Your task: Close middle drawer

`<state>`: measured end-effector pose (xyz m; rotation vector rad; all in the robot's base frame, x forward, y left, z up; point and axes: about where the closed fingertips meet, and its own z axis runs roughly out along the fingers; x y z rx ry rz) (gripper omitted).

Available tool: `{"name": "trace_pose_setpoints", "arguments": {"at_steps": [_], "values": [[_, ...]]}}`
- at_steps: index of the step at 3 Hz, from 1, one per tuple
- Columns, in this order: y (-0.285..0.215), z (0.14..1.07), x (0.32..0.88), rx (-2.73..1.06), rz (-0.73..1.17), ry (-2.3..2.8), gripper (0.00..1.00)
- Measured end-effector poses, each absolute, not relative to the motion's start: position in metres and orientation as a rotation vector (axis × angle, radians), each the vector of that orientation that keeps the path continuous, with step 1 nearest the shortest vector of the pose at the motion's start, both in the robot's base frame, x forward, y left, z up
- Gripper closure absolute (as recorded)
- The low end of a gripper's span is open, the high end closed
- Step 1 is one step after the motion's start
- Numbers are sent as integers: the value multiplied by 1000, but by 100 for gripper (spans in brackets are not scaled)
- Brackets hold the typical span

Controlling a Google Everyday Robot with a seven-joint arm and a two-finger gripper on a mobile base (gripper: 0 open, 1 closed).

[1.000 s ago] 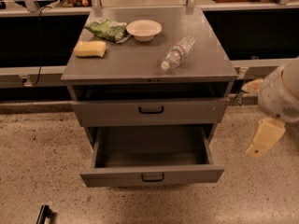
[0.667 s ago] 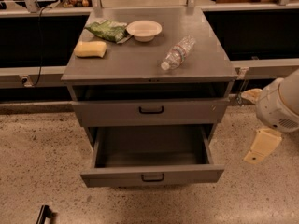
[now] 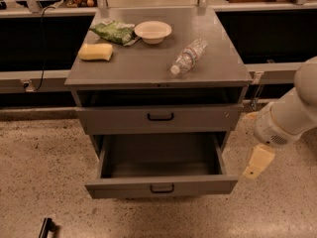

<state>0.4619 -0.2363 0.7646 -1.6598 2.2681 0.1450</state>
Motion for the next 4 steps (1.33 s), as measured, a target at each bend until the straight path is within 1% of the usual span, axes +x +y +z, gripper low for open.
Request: {"name": "trace_pose_setpoints", "arguments": {"at_steps": [1, 2, 3, 4], "values": [[-217, 724, 461, -1641, 200, 2115, 0], [-240, 735, 463, -1572, 117, 2062, 0], [-219, 688, 470, -1600, 204, 2081, 0], [-182, 616, 456, -1576, 371, 2028, 0]]}}
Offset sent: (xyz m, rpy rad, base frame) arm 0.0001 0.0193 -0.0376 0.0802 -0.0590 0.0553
